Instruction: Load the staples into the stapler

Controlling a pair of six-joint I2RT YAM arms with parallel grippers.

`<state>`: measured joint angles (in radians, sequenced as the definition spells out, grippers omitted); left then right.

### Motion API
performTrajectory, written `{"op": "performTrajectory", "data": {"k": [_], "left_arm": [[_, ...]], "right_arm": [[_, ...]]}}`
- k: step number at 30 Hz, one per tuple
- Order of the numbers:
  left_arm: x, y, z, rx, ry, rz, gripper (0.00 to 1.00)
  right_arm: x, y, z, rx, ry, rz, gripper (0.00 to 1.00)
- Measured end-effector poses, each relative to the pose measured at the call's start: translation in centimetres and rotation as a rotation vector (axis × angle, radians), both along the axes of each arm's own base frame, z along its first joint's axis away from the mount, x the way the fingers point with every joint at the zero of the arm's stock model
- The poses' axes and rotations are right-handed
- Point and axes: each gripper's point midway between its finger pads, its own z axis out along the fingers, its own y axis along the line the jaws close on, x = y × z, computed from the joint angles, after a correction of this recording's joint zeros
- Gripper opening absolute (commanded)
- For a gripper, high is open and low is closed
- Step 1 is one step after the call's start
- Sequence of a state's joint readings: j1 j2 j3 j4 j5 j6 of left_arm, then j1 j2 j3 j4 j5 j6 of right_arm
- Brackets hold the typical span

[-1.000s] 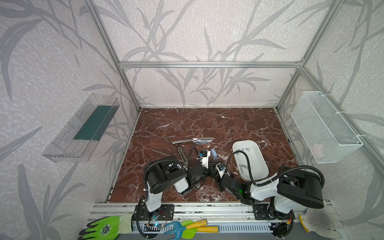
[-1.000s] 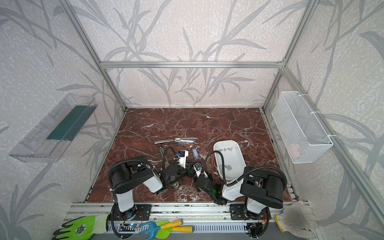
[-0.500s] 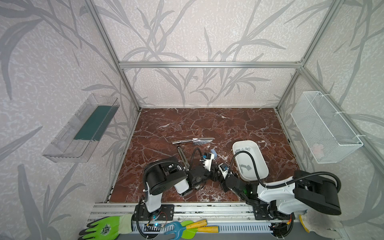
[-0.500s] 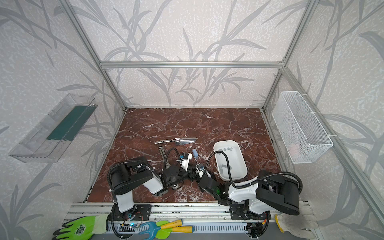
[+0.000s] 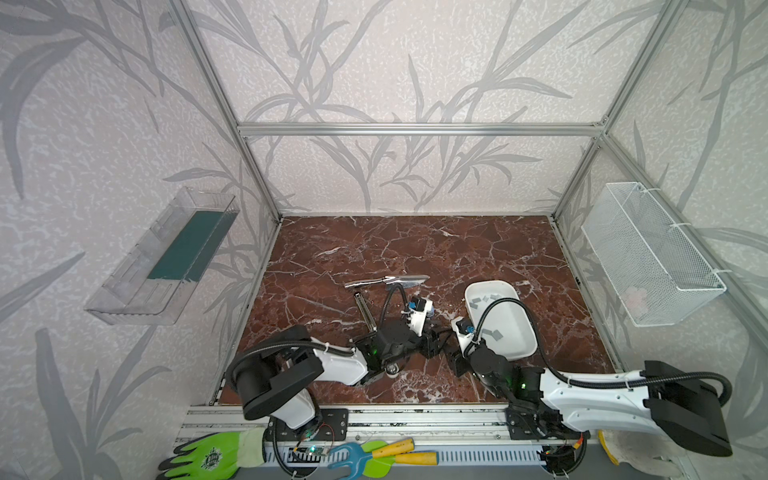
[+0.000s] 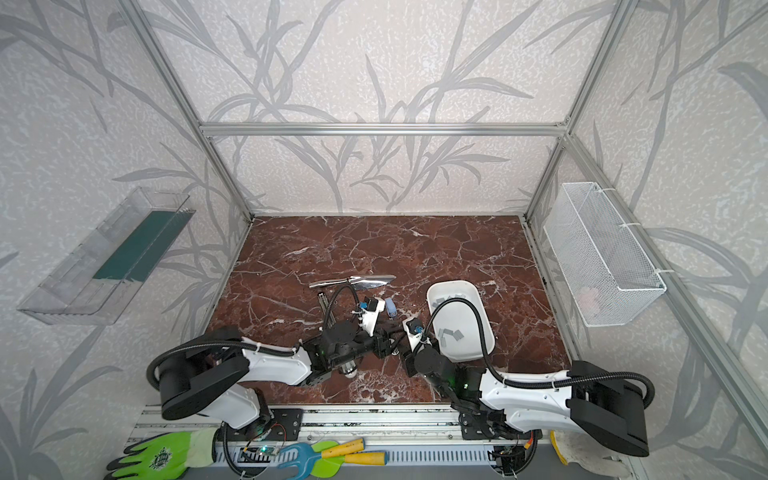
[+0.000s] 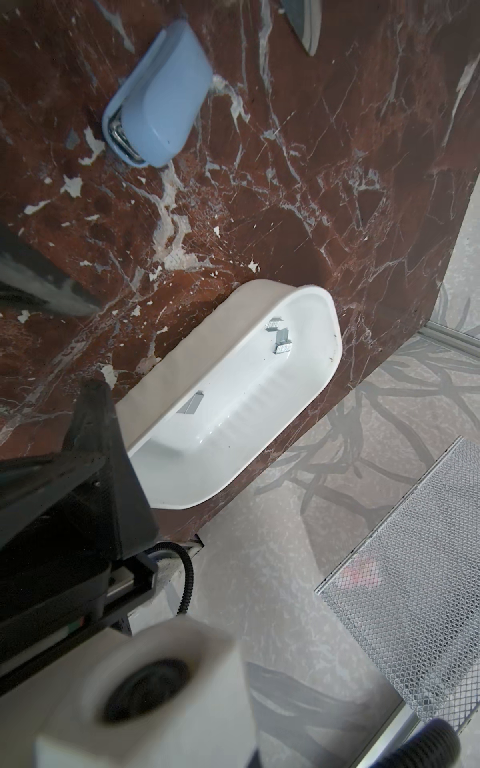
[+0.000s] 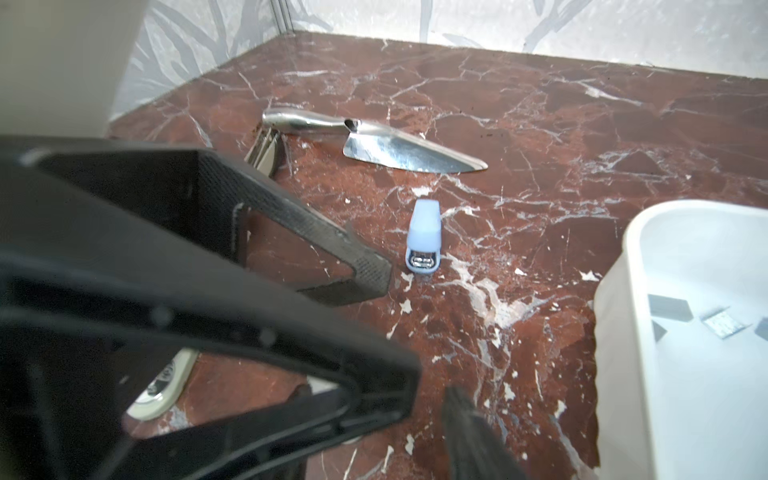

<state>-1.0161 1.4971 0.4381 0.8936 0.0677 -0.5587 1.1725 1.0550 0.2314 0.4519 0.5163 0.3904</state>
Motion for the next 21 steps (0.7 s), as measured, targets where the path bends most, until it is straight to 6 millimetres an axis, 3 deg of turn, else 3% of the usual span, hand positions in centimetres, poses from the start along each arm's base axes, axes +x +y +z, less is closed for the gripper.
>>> {"op": "performTrajectory", "data": {"k": [4,9,16,21], "left_arm": [[1.0,1.3,0.7,0.066,-0.004,0.066,0.54],[1.9,3.5,-0.6,0.146,0.024,0.14,0.54],[2.2,6.2,-2.3,0.216,0.04,0.226,0.54],[1.9,7.2,-4.4,0.254,0.068,0.246,0.48]], "right_arm": [[0.9,0.1,0.7,0.027,0.007,-0.01,0.4],[1.6,1.5,1.1,0.029,0.028,0.006,0.39],[1.6,3.0,-1.1,-0.02,0.078,0.044,0.39],[1.6,3.8,-1.5,-0.031,0.096,0.061,0.39]]}}
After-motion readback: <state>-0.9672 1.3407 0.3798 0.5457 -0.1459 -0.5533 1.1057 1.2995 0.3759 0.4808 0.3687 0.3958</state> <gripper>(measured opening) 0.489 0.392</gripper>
